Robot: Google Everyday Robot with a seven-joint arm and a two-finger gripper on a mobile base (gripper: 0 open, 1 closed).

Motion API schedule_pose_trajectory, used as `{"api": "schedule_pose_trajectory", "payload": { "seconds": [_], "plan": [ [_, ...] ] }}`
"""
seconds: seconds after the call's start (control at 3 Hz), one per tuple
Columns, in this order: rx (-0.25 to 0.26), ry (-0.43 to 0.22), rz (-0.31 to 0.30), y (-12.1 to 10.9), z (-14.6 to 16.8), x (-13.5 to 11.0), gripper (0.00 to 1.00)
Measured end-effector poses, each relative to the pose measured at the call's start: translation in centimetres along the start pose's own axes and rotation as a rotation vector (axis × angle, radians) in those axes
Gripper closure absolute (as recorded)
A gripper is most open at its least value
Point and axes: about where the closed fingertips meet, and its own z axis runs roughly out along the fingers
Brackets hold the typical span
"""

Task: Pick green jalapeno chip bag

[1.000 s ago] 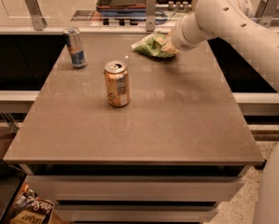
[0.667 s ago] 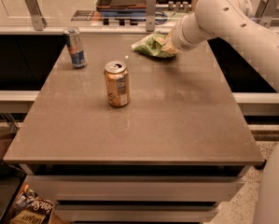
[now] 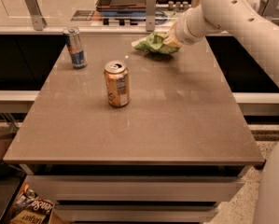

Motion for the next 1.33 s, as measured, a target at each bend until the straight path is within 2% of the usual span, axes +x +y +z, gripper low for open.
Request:
{"api": "schedule_pose_trajectory", "payload": {
  "seconds": [0.33, 0.67, 1.33],
  "plan": [
    [0.055, -0.014, 0.004, -1.9, -2.0, 0.2, 1.0],
    [0.134, -0.051, 0.011, -4.0, -4.3, 0.3, 1.0],
    [0.236, -0.13, -0.006, -7.5, -7.8, -1.0, 1.0]
  ]
}}
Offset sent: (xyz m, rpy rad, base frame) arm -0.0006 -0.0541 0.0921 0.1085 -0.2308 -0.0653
